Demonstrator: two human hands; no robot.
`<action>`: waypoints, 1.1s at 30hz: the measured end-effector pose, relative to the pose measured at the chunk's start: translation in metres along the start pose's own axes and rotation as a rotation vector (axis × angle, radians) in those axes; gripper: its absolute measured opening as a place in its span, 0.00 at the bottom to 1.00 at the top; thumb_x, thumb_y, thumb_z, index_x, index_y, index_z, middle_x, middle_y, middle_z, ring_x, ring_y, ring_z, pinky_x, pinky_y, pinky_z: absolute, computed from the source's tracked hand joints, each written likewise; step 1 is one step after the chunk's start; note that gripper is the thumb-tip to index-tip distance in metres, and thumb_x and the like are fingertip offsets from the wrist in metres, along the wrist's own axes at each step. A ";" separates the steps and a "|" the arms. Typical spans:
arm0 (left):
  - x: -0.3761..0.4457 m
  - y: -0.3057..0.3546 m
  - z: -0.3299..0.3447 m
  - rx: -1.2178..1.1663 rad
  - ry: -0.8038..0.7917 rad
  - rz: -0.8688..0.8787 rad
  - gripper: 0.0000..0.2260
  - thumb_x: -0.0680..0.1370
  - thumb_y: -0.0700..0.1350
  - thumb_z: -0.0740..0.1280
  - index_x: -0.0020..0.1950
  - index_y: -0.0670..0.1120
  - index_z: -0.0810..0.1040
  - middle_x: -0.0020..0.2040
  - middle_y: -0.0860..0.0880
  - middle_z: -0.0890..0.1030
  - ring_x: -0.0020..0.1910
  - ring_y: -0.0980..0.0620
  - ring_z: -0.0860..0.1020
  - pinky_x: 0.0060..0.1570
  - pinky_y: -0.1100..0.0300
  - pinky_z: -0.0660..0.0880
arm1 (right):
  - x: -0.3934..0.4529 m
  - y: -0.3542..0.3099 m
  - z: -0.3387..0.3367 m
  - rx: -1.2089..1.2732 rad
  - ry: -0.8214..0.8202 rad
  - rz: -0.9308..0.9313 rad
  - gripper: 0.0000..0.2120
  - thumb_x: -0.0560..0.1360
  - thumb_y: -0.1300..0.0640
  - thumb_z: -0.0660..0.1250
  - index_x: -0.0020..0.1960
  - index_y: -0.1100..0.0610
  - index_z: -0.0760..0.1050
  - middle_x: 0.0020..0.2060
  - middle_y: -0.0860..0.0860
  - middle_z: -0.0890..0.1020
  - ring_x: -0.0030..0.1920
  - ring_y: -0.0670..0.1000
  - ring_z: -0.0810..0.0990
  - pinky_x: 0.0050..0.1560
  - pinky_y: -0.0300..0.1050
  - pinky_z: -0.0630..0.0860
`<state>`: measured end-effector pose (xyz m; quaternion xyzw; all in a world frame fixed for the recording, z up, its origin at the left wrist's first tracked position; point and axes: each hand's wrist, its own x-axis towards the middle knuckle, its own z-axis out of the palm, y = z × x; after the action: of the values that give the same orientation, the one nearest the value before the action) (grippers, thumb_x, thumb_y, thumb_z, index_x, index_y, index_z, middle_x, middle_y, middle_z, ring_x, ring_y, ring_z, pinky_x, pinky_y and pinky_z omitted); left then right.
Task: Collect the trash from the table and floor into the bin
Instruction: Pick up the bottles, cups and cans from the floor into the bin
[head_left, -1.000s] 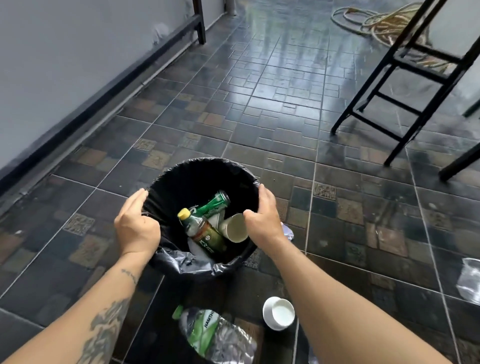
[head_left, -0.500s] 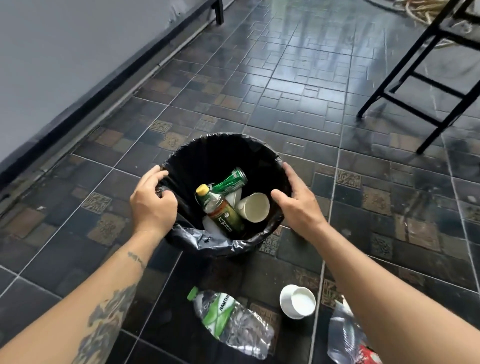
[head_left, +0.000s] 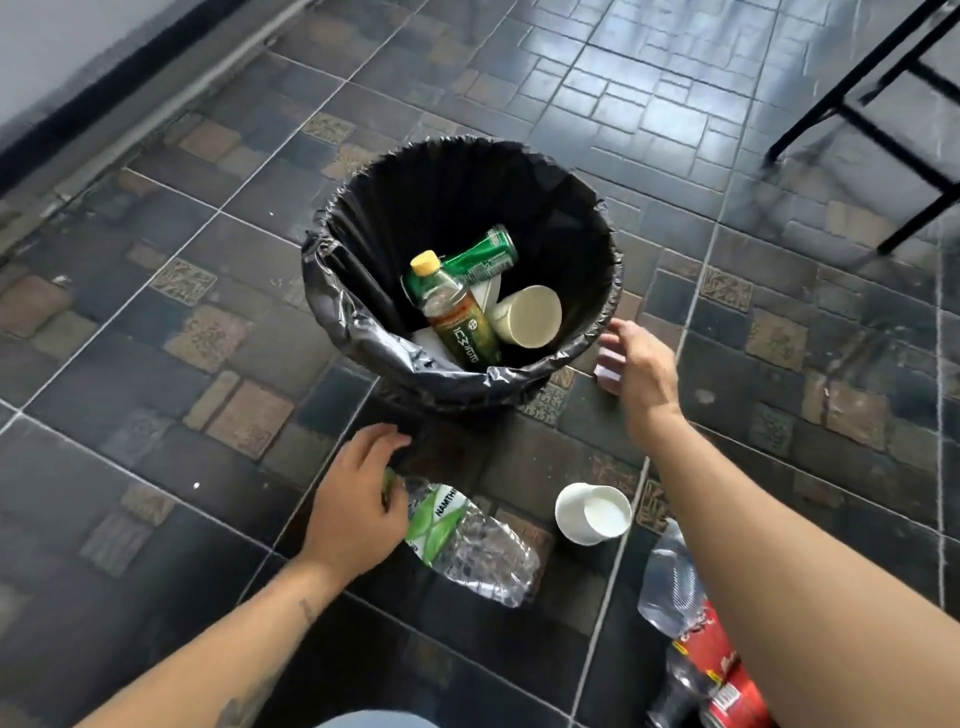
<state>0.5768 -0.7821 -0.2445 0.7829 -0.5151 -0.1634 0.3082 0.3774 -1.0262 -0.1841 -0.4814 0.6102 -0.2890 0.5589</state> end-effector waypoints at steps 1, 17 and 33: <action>-0.003 -0.001 0.007 0.050 -0.067 0.073 0.20 0.72 0.41 0.63 0.63 0.43 0.80 0.65 0.46 0.78 0.64 0.45 0.77 0.65 0.52 0.73 | 0.000 0.012 -0.002 -0.128 -0.001 -0.005 0.16 0.70 0.40 0.61 0.49 0.44 0.83 0.48 0.49 0.85 0.52 0.58 0.82 0.54 0.55 0.75; 0.004 0.010 0.048 0.890 -0.860 0.392 0.54 0.71 0.47 0.73 0.82 0.50 0.36 0.80 0.40 0.49 0.80 0.37 0.48 0.73 0.26 0.40 | 0.044 0.065 -0.008 -1.236 -0.341 0.056 0.40 0.67 0.57 0.62 0.78 0.52 0.56 0.74 0.56 0.61 0.70 0.66 0.65 0.70 0.60 0.67; 0.029 0.037 0.057 0.450 -0.754 0.325 0.42 0.72 0.53 0.70 0.80 0.52 0.49 0.71 0.50 0.61 0.74 0.46 0.61 0.79 0.42 0.49 | 0.055 0.075 -0.026 -1.254 -0.203 -0.112 0.39 0.69 0.58 0.66 0.77 0.43 0.59 0.77 0.53 0.58 0.76 0.60 0.56 0.67 0.61 0.68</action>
<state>0.5301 -0.8363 -0.2619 0.6256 -0.7296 -0.2703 -0.0565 0.3372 -1.0538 -0.2675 -0.7733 0.5812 0.1413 0.2101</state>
